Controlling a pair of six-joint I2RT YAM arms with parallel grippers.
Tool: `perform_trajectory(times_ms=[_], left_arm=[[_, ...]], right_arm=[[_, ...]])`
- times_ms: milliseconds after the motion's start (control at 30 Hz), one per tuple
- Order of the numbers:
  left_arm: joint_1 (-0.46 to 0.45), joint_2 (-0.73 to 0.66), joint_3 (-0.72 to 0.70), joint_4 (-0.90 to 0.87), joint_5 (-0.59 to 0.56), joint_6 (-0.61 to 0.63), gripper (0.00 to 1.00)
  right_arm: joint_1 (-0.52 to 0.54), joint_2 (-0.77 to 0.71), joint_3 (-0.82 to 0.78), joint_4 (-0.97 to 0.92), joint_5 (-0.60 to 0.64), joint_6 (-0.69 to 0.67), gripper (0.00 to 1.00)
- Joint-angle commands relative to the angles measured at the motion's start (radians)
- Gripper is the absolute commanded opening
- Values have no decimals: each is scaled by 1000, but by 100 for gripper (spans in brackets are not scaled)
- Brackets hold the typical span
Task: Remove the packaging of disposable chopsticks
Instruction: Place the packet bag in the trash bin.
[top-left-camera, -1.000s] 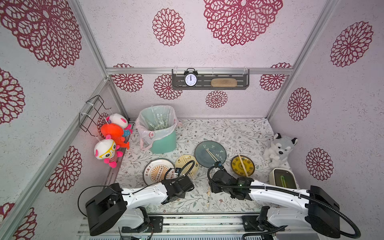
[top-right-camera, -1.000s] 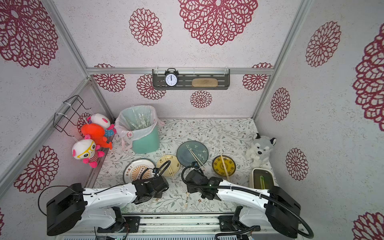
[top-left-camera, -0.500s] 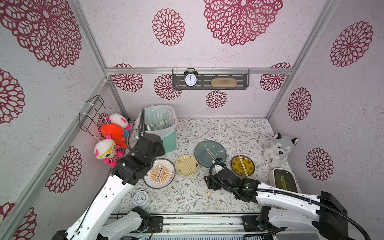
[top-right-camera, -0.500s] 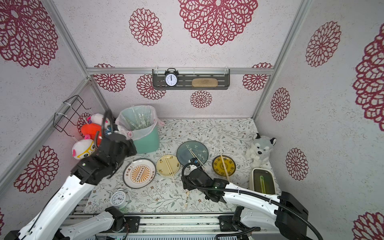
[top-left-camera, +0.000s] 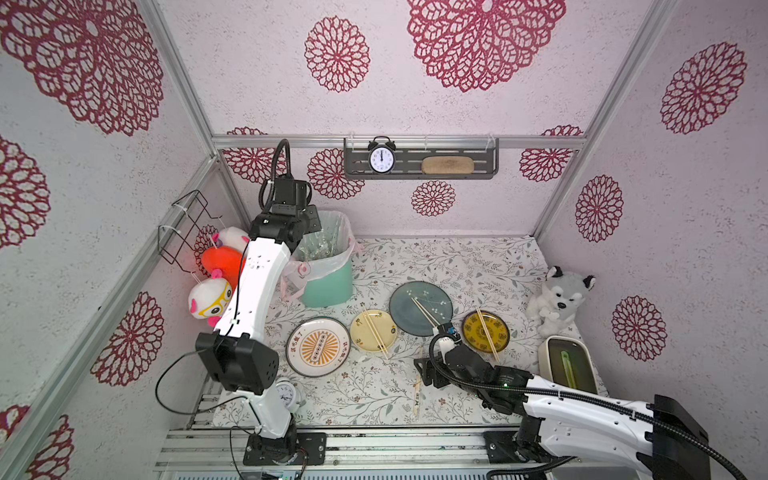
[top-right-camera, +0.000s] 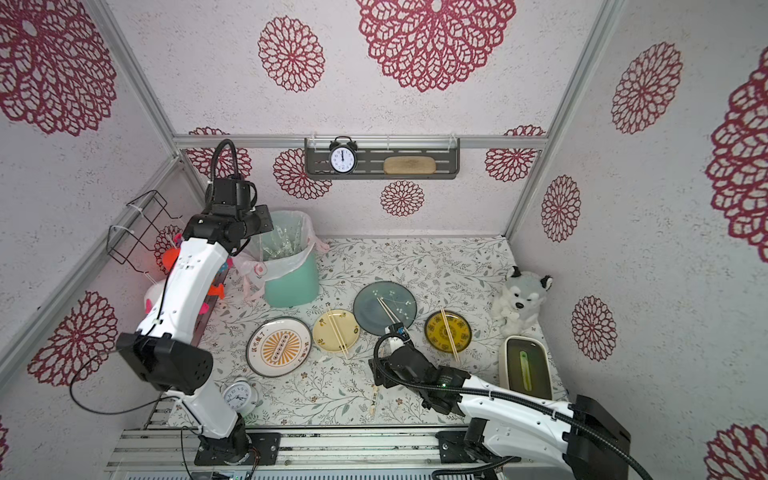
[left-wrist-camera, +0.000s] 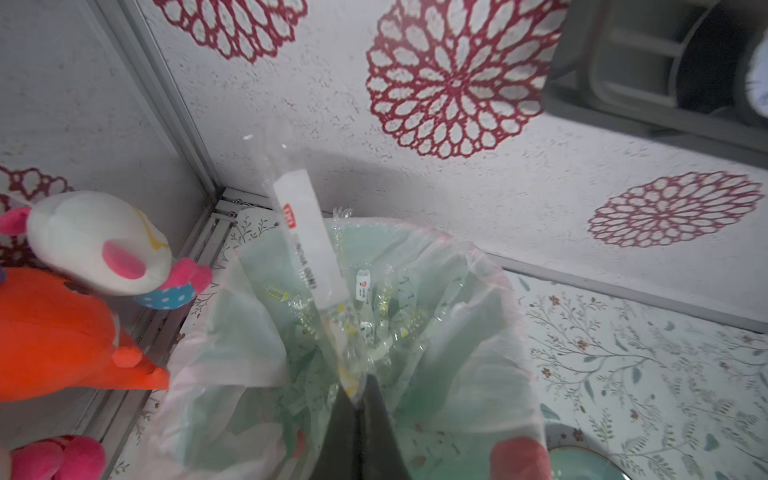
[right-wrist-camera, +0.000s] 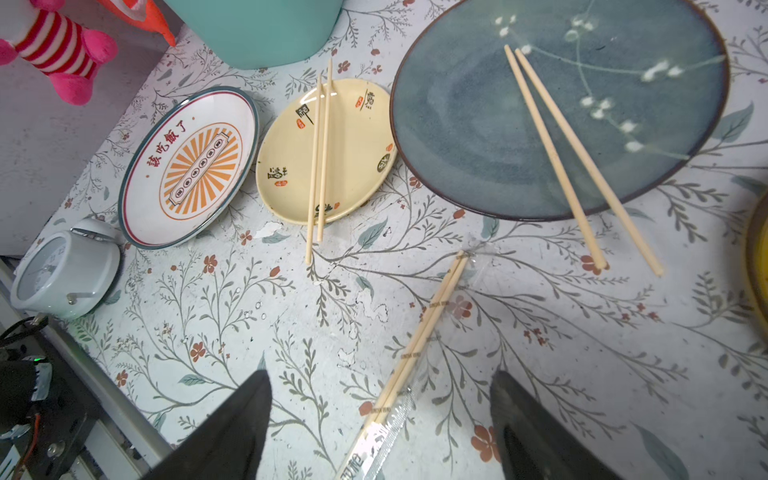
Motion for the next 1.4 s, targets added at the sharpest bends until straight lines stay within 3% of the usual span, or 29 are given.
perform_trajectory(times_ms=[0, 167, 333, 400, 500, 567, 600, 633, 700, 833, 1000, 1267, 1367], left_arm=[[16, 45, 73, 7, -7, 84, 0], [14, 77, -31, 97, -40, 111, 0], [0, 1, -198, 255, -73, 142, 0], [5, 32, -181, 265, -53, 159, 0], [8, 125, -72, 107, -48, 153, 0], [7, 118, -131, 159, -5, 140, 0], [5, 104, -149, 167, 12, 132, 3], [2, 90, -158, 171, 8, 128, 13], [-3, 57, -156, 168, 1, 127, 48], [-9, 18, -87, 118, -45, 129, 100], [-26, -32, -35, 59, -72, 125, 98], [-36, -156, -92, -37, -105, 43, 98], [-66, -272, -212, 58, -147, 30, 98]], right_arm=[[-5, -22, -7, 33, 4, -26, 84], [-7, -12, -12, 52, -1, -29, 84], [-8, 0, -11, 56, 1, -30, 84], [-8, 4, -8, 57, -4, -30, 83], [-8, -5, -12, 57, -12, -23, 84], [-8, -15, -18, 54, -8, -21, 84], [-8, -19, -19, 50, -4, -21, 84], [-8, -21, -17, 45, 1, -21, 84], [-10, -26, -12, 39, 0, -21, 84], [-9, -27, -6, 34, -6, -23, 84], [-8, -4, 4, 31, -14, -17, 99], [-6, 29, -6, -11, 14, 66, 99], [4, 54, -7, -22, 18, 79, 99]])
